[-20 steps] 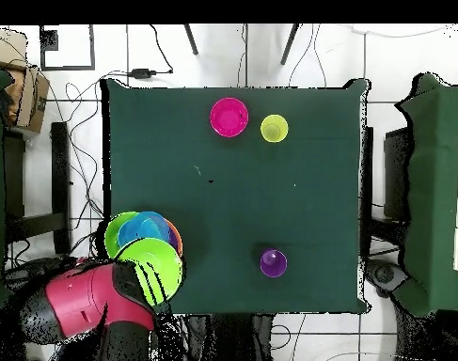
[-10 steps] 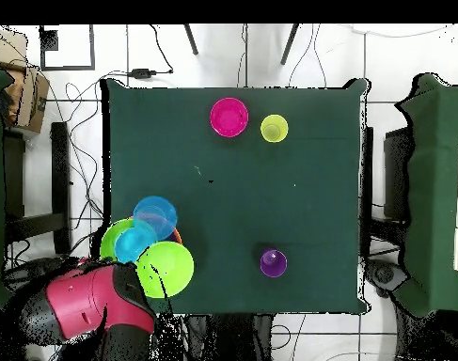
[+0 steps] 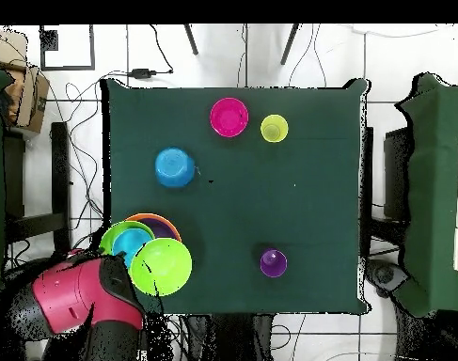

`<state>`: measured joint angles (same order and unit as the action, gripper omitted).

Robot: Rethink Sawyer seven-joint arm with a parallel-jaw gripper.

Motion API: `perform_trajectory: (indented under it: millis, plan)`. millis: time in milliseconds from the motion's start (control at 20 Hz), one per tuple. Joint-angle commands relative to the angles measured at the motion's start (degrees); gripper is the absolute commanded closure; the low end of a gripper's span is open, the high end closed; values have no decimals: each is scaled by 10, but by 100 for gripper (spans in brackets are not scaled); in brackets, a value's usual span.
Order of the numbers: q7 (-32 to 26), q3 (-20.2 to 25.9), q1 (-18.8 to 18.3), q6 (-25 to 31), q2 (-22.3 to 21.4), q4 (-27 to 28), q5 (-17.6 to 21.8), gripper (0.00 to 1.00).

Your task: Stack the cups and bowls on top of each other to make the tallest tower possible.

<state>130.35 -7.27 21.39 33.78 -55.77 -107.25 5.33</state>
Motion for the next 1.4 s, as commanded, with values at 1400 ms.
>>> perform_trajectory:
  millis: [1400]
  plan:
    - [-37, 65, -87, 197, 194, 318, 12, 0]
